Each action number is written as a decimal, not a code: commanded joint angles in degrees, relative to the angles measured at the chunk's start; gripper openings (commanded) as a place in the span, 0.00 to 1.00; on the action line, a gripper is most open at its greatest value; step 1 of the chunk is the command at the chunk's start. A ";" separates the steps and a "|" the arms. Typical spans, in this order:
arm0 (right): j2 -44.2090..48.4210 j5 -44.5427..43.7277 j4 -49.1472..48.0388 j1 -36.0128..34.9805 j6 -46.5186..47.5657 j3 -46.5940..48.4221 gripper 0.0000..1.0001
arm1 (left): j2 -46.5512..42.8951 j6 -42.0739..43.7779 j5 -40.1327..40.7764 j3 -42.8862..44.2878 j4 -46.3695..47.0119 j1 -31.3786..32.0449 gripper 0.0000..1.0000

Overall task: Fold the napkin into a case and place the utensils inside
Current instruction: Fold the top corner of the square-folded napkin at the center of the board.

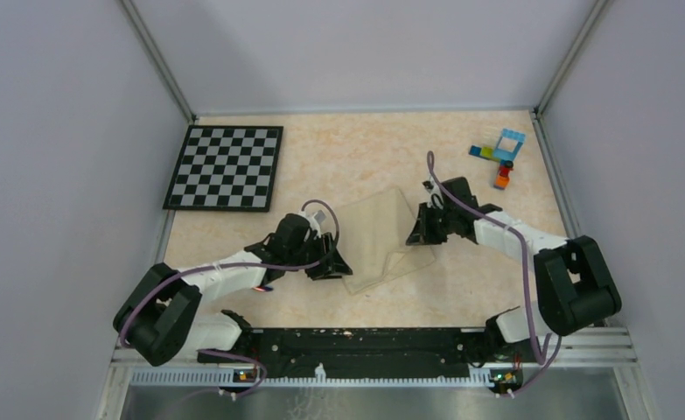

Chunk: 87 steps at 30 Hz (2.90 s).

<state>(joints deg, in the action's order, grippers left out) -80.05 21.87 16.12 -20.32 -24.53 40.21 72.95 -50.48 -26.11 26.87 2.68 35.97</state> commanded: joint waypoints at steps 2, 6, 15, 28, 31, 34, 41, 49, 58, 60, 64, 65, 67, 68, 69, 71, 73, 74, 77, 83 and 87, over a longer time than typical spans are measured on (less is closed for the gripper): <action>-6.97 5.42 -4.68 -4.35 1.31 9.11 0.00 | 2.03 0.28 0.34 -0.60 0.64 1.70 0.44; -14.08 9.03 -3.70 -7.93 2.58 17.18 0.00 | 0.59 -0.48 2.10 -2.33 -1.07 2.56 0.44; -28.11 15.48 -7.97 -14.47 -0.46 31.02 0.00 | 2.24 -2.67 1.04 -4.81 2.26 3.57 0.44; -38.28 16.59 -15.67 -16.59 -7.14 37.51 0.00 | -1.16 -4.30 4.21 -9.47 1.86 3.94 0.46; -39.51 17.00 -17.17 -16.66 -7.94 38.28 0.00 | -5.87 -5.08 5.78 -10.98 -0.33 3.96 0.48; -40.77 17.26 -16.87 -16.98 -7.99 39.49 0.00 | -11.05 -5.24 8.49 -11.08 -5.22 3.90 0.53; -42.51 17.32 -16.89 -17.25 -8.75 41.69 0.00 | -18.24 -1.23 10.50 -5.50 -17.70 -1.59 0.67; -44.83 17.77 -16.30 -17.74 -9.04 43.80 0.00 | -24.45 3.25 9.94 -2.62 -25.72 -13.85 0.72; -45.93 16.03 -13.90 -17.77 -8.02 45.67 0.02 | -24.70 4.43 9.27 -2.10 -26.70 -15.55 0.72; -46.09 15.71 -13.81 -17.74 -8.01 46.02 0.02 | -24.95 4.34 9.02 -2.53 -26.56 -15.49 0.72; -46.24 14.80 -13.79 -17.78 -8.25 46.31 0.02 | -25.80 4.23 8.77 -3.11 -26.55 -15.49 0.72; -46.46 14.83 -13.78 -17.78 -8.25 46.55 0.02 | -25.89 4.20 8.72 -3.14 -26.65 -15.50 0.72; -46.90 14.85 -13.55 -17.80 -8.32 47.07 0.02 | -26.00 4.19 8.57 -3.22 -26.63 -15.49 0.72; -47.13 14.75 -13.45 -17.83 -8.29 47.27 0.02 | -26.01 4.19 8.45 -3.29 -26.60 -15.49 0.72; -47.31 14.58 -13.23 -17.82 -8.30 47.70 0.02 | -26.04 4.24 8.21 -3.34 -26.54 -15.54 0.72; -47.67 14.60 -13.06 -17.83 -8.35 48.21 0.02 | -26.09 4.11 7.95 -3.36 -26.37 -15.49 0.72; -47.89 14.54 -13.01 -17.83 -8.34 48.60 0.03 | -26.17 4.16 7.76 -3.48 -26.27 -15.49 0.72; -48.04 14.33 -12.85 -17.78 -8.41 48.69 0.03 | -26.16 4.19 7.75 -3.56 -26.27 -15.49 0.72; -48.47 14.32 -12.56 -17.81 -8.38 49.07 0.05 | -26.10 4.32 7.31 -3.58 -26.09 -15.51 0.72; -47.49 15.06 -12.10 -17.83 -8.34 49.01 0.25 | -25.12 4.41 5.34 -3.39 -23.91 -15.55 0.72; -44.66 15.95 -11.66 -17.66 -9.68 48.83 0.38 | -21.39 3.89 2.45 -2.16 -19.27 -15.57 0.72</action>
<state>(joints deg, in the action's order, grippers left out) -127.28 36.71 4.40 -37.45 -33.69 86.80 48.66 -46.74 -20.34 23.05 -22.61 20.67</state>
